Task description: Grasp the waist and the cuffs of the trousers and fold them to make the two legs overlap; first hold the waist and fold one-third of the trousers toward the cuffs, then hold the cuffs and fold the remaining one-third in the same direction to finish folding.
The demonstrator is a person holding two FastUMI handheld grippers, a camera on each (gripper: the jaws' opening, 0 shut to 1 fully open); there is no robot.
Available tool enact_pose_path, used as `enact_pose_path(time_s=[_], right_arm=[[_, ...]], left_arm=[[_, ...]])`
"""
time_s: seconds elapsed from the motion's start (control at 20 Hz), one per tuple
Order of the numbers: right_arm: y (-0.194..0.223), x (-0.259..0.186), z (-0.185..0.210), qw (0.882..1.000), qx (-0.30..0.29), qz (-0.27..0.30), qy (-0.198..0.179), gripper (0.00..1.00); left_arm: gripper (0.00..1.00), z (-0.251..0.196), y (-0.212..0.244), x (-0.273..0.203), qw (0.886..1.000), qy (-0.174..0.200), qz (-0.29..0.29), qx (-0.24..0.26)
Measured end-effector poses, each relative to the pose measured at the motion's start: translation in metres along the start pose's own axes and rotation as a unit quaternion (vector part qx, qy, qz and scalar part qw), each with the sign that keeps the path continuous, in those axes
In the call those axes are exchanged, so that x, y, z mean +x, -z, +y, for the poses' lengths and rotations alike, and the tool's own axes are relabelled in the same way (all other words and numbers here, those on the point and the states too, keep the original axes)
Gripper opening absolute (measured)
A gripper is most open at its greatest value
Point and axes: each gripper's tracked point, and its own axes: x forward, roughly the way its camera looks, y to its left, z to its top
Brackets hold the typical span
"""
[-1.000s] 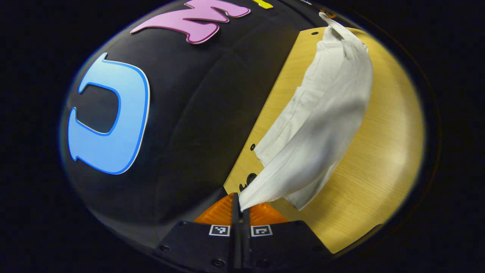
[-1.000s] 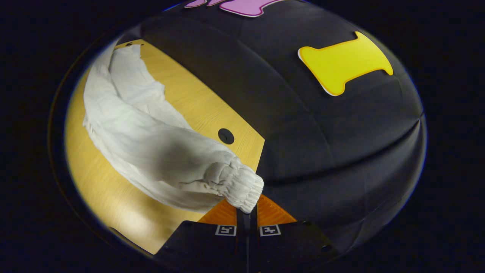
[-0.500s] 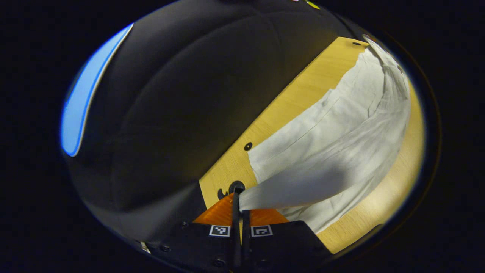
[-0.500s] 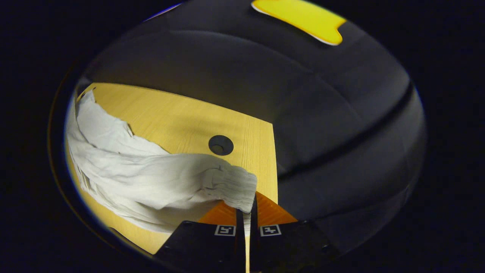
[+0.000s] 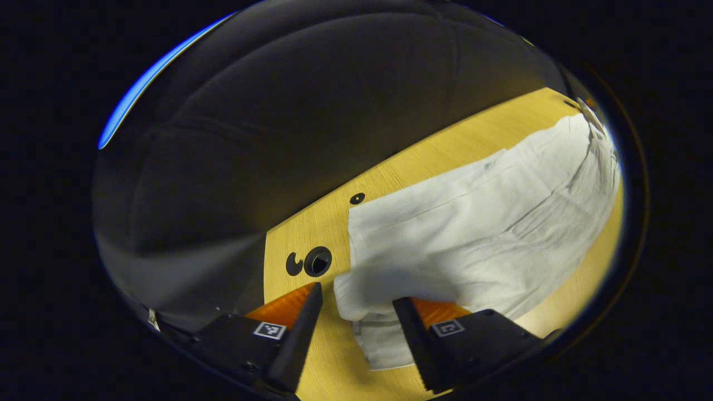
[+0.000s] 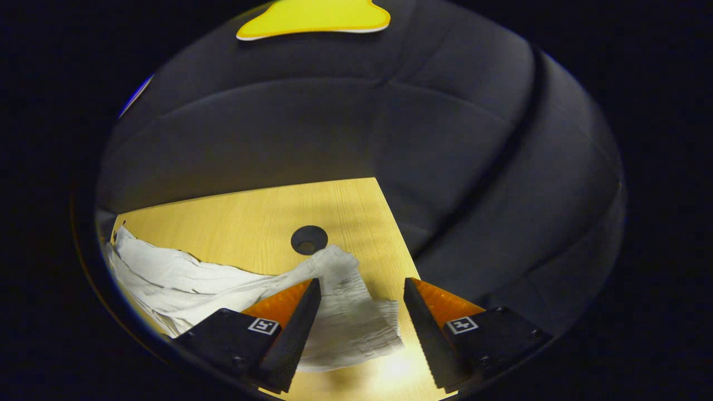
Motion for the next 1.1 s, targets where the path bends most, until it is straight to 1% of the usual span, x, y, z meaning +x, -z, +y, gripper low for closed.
enact_pose_path(time_s=[0.05, 0.1, 0.2, 0.3, 0.4, 0.45, 0.6, 0.65, 0.7, 0.8, 0.9, 1.0, 1.1], right_arm=[[-0.003, -0.006, -0.002, 1.000, 0.002, -0.014, 0.007, 0.97], [-0.006, -0.012, -0.004, 0.999, 0.011, -0.030, 0.014, 0.99], [-0.013, -0.029, -0.006, 0.997, 0.036, -0.059, 0.019, 0.98], [-0.012, -0.045, -0.006, 0.994, 0.078, -0.077, 0.011, 0.98], [-0.005, -0.053, -0.004, 0.989, 0.127, -0.076, 0.002, 0.98], [0.005, -0.045, -0.002, 0.987, 0.147, -0.070, 0.000, 0.98], [0.024, -0.032, 0.002, 0.982, 0.183, -0.053, 0.002, 0.99], [0.029, -0.032, 0.001, 0.981, 0.190, -0.047, 0.004, 0.99], [0.033, -0.030, -0.001, 0.980, 0.196, -0.042, 0.008, 0.99], [0.039, -0.025, -0.003, 0.975, 0.219, -0.038, 0.016, 0.99], [0.045, -0.018, -0.009, 0.966, 0.255, -0.042, 0.023, 0.99], [0.049, -0.015, -0.016, 0.958, 0.282, -0.044, 0.024, 0.99], [0.058, -0.006, -0.016, 0.958, 0.285, -0.034, 0.028, 0.99]], left_arm=[[0.89, 0.001, -0.001, -0.004, 1.000, -0.005, -0.007, -0.014], [0.98, 0.004, -0.001, -0.012, 0.999, -0.010, -0.011, -0.033], [0.97, 0.015, 0.004, -0.028, 0.996, -0.032, -0.019, -0.081], [0.97, 0.026, 0.008, -0.051, 0.989, -0.049, -0.031, -0.134], [0.98, 0.037, 0.016, -0.080, 0.982, -0.064, -0.037, -0.173], [0.98, 0.040, 0.017, -0.095, 0.978, -0.067, -0.042, -0.193], [0.98, 0.047, 0.014, -0.140, 0.958, -0.071, -0.075, -0.268], [0.98, 0.050, 0.016, -0.157, 0.953, -0.074, -0.086, -0.282], [0.98, 0.053, 0.019, -0.172, 0.950, -0.081, -0.094, -0.286], [0.98, 0.050, 0.023, -0.205, 0.949, -0.088, -0.104, -0.284], [0.98, 0.043, 0.026, -0.235, 0.949, -0.086, -0.109, -0.285], [0.98, 0.038, 0.028, -0.262, 0.943, -0.088, -0.119, -0.297], [0.98, 0.032, 0.033, -0.285, 0.938, -0.089, -0.125, -0.311]])
